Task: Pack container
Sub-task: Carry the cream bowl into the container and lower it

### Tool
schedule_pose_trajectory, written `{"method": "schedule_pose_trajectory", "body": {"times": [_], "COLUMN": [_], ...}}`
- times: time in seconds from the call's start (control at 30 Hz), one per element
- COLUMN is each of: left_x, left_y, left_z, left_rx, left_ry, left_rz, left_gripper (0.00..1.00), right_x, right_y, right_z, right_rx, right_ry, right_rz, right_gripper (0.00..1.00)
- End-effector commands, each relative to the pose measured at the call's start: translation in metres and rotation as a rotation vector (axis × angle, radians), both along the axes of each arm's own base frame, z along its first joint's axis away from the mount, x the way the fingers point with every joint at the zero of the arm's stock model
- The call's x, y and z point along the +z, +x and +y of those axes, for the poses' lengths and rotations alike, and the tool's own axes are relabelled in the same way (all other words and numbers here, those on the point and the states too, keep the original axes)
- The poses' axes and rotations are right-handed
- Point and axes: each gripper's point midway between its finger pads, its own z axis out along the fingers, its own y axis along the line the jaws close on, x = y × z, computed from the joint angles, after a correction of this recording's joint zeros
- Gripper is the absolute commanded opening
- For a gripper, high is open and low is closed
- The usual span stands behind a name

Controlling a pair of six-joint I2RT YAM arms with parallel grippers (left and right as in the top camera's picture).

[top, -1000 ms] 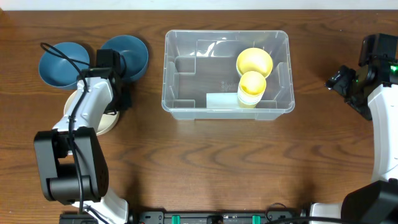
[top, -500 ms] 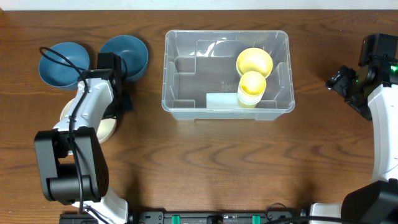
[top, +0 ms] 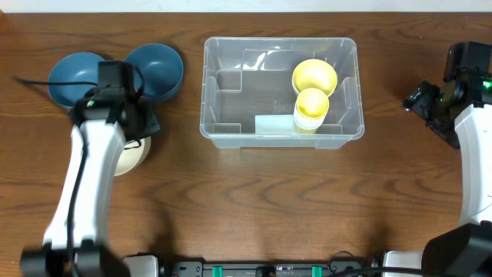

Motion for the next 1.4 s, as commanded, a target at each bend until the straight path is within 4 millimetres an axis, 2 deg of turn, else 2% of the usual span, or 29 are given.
{"method": "schedule_pose_trajectory", "body": {"times": [0.0, 0.13, 0.27, 0.4, 0.5, 0.67, 0.93, 1.1, 1.23, 1.37], "left_x": [0.045, 0.099, 0.144, 0.171, 0.175, 0.162, 0.131, 0.101, 0.067, 0.044], "left_y": [-0.001, -0.011, -0.022, -0.03, -0.026, -0.002, 0.044, 0.061, 0.068, 0.073], "left_z": [-0.024, -0.071, -0.108, -0.151, -0.175, -0.203, -0.259, -0.273, -0.277, -0.28], "left_rx": [-0.159, -0.439, -0.608, -0.807, -0.878, -0.904, -0.96, -0.953, -0.966, -0.974], "left_ry": [-0.067, -0.127, -0.1, -0.065, -0.039, 0.026, 0.041, 0.079, 0.082, 0.084], "left_rz": [-0.157, -0.369, -0.555, -0.692, -0.738, -0.74, -0.778, -0.739, -0.658, -0.609], "left_gripper": [0.06, 0.06, 0.06, 0.06, 0.05, 0.06, 0.06, 0.06, 0.06, 0.06], "right_x": [0.003, 0.003, 0.003, 0.003, 0.003, 0.003, 0.003, 0.003, 0.003, 0.003], "right_y": [0.001, 0.001, 0.001, 0.001, 0.001, 0.001, 0.001, 0.001, 0.001, 0.001], "right_z": [-0.004, -0.004, -0.004, -0.004, -0.004, -0.004, -0.004, -0.004, -0.004, -0.004], "right_rx": [-0.022, -0.022, -0.022, -0.021, -0.021, -0.022, -0.021, -0.022, -0.021, -0.022], "right_ry": [-0.005, -0.005, -0.005, -0.005, -0.005, -0.005, -0.005, -0.005, -0.005, -0.005], "right_rz": [-0.011, -0.011, -0.011, -0.011, -0.011, -0.011, -0.011, -0.011, -0.011, -0.011], "right_gripper": [0.99, 0.99, 0.99, 0.99, 0.99, 0.99, 0.99, 0.99, 0.99, 0.99]}}
